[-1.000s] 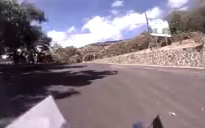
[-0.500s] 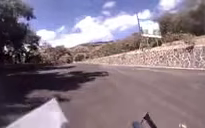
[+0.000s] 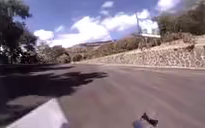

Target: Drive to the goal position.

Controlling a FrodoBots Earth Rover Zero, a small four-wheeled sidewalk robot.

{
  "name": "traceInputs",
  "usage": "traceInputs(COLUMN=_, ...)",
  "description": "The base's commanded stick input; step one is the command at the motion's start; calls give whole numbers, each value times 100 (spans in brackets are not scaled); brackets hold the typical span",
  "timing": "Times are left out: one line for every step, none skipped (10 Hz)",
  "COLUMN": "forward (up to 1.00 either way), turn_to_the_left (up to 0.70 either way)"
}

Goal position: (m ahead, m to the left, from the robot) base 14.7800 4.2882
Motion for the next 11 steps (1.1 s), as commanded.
traceInputs(forward=70, turn_to_the_left=0)
traceInputs(forward=70, turn_to_the_left=0)
traceInputs(forward=70, turn_to_the_left=0)
traceInputs(forward=70, turn_to_the_left=0)
traceInputs(forward=70, turn_to_the_left=0)
traceInputs(forward=70, turn_to_the_left=0)
traceInputs(forward=70, turn_to_the_left=0)
traceInputs(forward=70, turn_to_the_left=0)
traceInputs(forward=70, turn_to_the_left=0)
traceInputs(forward=70, turn_to_the_left=0)
traceInputs(forward=70, turn_to_the_left=0)
